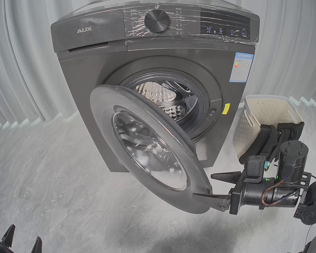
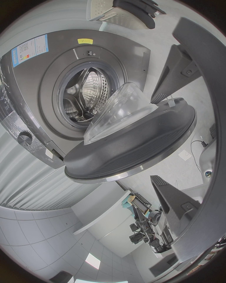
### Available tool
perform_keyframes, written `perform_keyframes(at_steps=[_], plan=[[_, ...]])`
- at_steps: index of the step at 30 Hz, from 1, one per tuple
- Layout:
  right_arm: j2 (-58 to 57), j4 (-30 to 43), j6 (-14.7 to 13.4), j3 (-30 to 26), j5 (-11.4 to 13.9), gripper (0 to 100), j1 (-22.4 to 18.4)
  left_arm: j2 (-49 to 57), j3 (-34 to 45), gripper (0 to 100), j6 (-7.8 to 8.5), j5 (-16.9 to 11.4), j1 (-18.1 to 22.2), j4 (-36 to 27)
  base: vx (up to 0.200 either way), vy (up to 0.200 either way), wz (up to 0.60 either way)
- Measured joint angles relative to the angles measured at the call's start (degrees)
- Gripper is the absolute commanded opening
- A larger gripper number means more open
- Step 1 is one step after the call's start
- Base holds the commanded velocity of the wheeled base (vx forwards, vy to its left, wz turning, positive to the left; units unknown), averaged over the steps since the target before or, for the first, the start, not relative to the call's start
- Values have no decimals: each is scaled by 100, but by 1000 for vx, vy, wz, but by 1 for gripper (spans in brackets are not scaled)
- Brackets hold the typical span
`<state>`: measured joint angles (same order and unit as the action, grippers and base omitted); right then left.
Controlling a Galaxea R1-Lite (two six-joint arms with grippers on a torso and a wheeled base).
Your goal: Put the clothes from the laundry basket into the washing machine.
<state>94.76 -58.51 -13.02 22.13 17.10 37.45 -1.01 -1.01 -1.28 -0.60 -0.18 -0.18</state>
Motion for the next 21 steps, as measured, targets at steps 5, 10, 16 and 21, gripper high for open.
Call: perform_keyframes(at_steps=[5,10,16,21], plan=[[113,-2,0,-5,-22,100,152,0,0,100,0,0,0,0,0,0,0],[177,-13,-24,-33,-35,100,367,0,0,100,-2,-2,0,2,0,0,0],[59,-74,-61,-112,-27,100,447,0,0,100,-2,-2,0,2,0,0,0],[-289,-317,-277,-129,-33,100,478,0,0,100,-2,-2,0,0,0,0,0]])
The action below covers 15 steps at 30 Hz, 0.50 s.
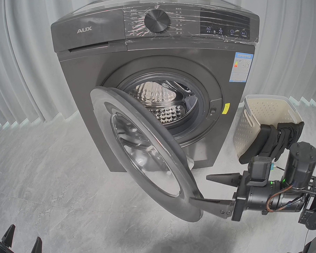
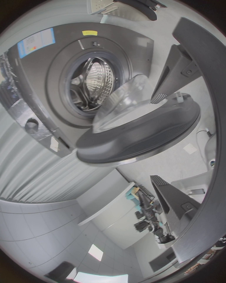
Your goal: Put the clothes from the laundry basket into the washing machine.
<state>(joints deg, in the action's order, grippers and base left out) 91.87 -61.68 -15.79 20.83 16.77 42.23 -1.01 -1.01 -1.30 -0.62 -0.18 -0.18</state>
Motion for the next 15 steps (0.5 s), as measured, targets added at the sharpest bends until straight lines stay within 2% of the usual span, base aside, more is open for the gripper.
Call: perform_keyframes(at_steps=[4,7,11,15], plan=[[-297,-41,-299,215,-44,100,-85,0,0,100,0,0,0,0,0,0,0],[-419,-45,-389,413,-112,100,-360,0,0,100,0,2,0,2,0,0,0],[-306,-74,-367,551,-252,100,-828,0,0,100,0,0,0,0,0,0,0],[123,-124,-169,586,-501,100,-1136,0,0,100,0,0,0,0,0,0,0]])
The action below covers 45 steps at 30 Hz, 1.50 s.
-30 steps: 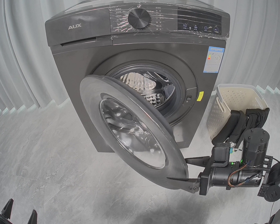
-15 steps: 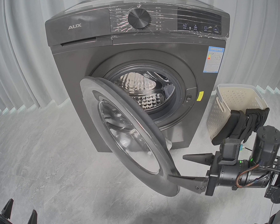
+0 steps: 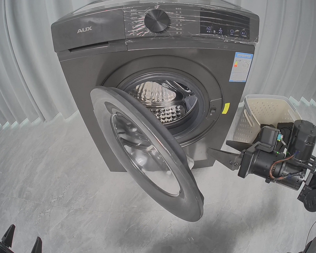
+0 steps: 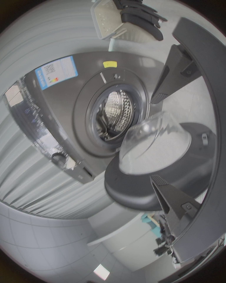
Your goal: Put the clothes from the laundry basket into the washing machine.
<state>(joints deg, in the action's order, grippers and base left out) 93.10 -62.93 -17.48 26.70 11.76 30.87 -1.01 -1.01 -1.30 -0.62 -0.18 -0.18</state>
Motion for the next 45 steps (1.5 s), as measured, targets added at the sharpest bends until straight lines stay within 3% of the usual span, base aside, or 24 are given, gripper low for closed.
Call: perform_keyframes(at_steps=[8,19,26,45], plan=[[919,-464,512,-243,-266,100,-152,0,0,100,0,0,0,0,0,0,0],[1250,-550,533,-462,-282,100,444,0,0,100,0,0,0,0,0,0,0],[1291,-1056,545,-645,-255,100,866,0,0,100,0,0,0,0,0,0,0],[1520,-985,539,59,-288,100,-79,0,0,100,5,0,2,0,0,0,0]])
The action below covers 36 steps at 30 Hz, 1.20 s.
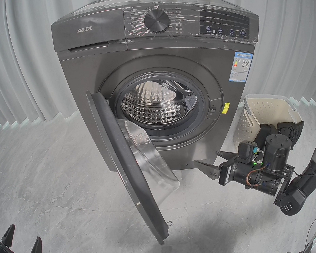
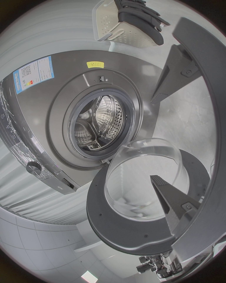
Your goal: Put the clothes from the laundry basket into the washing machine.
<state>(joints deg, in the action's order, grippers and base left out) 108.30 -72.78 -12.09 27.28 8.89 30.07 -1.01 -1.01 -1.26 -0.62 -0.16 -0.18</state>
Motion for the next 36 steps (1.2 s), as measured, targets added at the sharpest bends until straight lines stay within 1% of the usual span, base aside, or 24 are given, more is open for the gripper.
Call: perform_keyframes(at_steps=[9,14,19,26,29,36], plan=[[717,180,-2,708,-286,100,-161,0,0,100,-2,0,0,0,0,0,0],[1150,364,2,1067,-341,100,-122,0,0,100,-2,0,-2,0,0,0,0],[1485,493,5,1345,-388,100,40,0,0,100,-5,0,-2,0,0,0,0],[1734,438,5,1387,-429,100,416,0,0,100,0,0,-2,0,0,0,0],[1744,430,-5,1356,-372,100,597,0,0,100,2,2,-2,0,0,0,0],[1736,312,-30,1367,-321,100,678,0,0,100,4,2,-2,0,0,0,0]])
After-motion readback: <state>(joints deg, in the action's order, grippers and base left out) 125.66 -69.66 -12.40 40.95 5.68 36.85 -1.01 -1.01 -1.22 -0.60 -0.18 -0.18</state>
